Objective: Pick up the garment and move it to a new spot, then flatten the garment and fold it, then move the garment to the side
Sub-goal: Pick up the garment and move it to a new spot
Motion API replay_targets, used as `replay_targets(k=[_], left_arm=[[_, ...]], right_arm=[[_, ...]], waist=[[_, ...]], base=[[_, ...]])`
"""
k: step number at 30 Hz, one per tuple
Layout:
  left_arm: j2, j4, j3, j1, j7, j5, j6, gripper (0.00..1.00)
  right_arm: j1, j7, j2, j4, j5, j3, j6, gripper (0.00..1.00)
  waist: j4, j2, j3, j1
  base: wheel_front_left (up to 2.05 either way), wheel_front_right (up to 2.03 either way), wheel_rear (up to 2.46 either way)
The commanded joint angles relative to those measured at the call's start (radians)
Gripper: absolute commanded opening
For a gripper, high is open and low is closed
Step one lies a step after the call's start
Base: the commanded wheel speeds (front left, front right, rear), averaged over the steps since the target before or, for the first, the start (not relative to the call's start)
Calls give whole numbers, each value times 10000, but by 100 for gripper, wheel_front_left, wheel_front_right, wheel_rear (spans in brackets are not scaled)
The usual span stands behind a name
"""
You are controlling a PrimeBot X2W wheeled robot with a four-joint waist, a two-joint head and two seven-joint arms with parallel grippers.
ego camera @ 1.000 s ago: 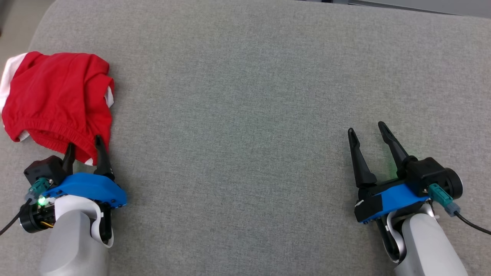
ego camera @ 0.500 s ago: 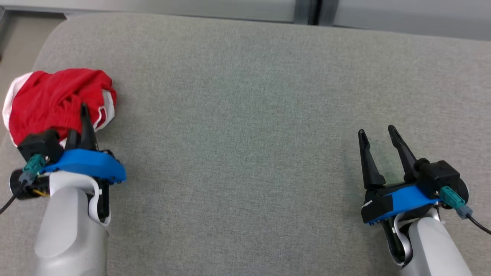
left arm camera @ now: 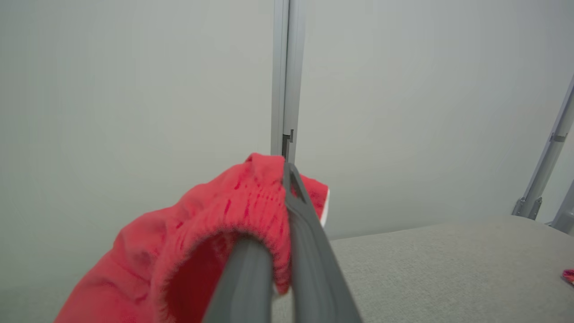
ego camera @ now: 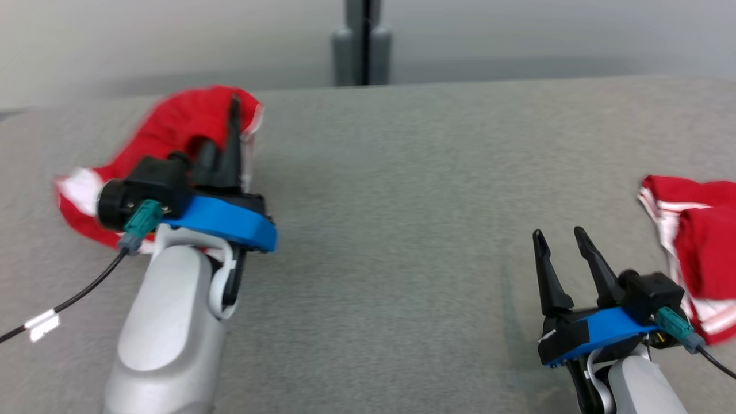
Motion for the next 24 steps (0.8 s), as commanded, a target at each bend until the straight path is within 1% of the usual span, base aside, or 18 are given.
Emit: replay_targets(k=[1, 5, 9, 12, 15, 17, 18, 19, 21, 22, 24], left_arm=[[-43, -72, -205, 115, 18, -79, -22, 0], [-233, -88, -1422, 46, 67, -586, -23, 0], [-296, -35, -2745, 64, 63, -1003, -23, 0], [-305, -236, -3812, 89, 40, -1655, -21, 0], [-303, -349, -4803, 73, 16, -2160, 189, 0], [-285, -246, -5226, 49, -4, -2374, 411, 0], [-282, -127, -5384, 69, 3, -2449, 554, 47], [-284, 6, -5457, 104, -11, -2525, 694, 100], [-292, 397, -5499, 136, -32, -2443, 969, 100], [-300, 759, -5377, 272, -55, -2454, 1155, 100], [-188, 971, -5096, 425, -61, -2380, 1340, 100]], right_arm=[[118, -48, -14, -31, 20, 43, -2, 100], [148, -48, -14, -41, 113, 73, -2, 100], [98, -46, -16, -95, 193, 131, -2, 100], [27, -48, -14, -132, 258, 217, -2, 100], [-9, -48, -16, -178, 286, 206, -2, 100], [-3, -48, -13, -211, 288, 198, -2, 100], [11, -48, -14, -221, 297, 182, -2, 100], [28, -48, -14, -230, 301, 154, -2, 100], [57, -46, -14, -251, 312, 111, -2, 100], [98, -48, -17, -272, 332, 90, -2, 100], [139, -48, -16, -280, 357, 108, -3, 100]], waist=[[-624, 1, -449, 1], [-1328, 1, -416, 1], [-1898, 1, -287, 1], [-2217, 1, -170, 1], [-2396, 1, -89, 1], [-2433, 1, -50, 1], [-2433, 1, -39, 1], [-2417, 1, -33, 1], [-2316, 1, -35, 1], [-2173, 1, -71, 1], [-2023, 1, -127, 1]], base=[[0, 0, 0], [0, 0, 0], [0, 0, 0], [0, 0, 0], [0, 0, 0], [0, 0, 0], [0, 0, 0], [0, 0, 0], [0, 0, 0], [0, 0, 0], [0, 0, 0]])
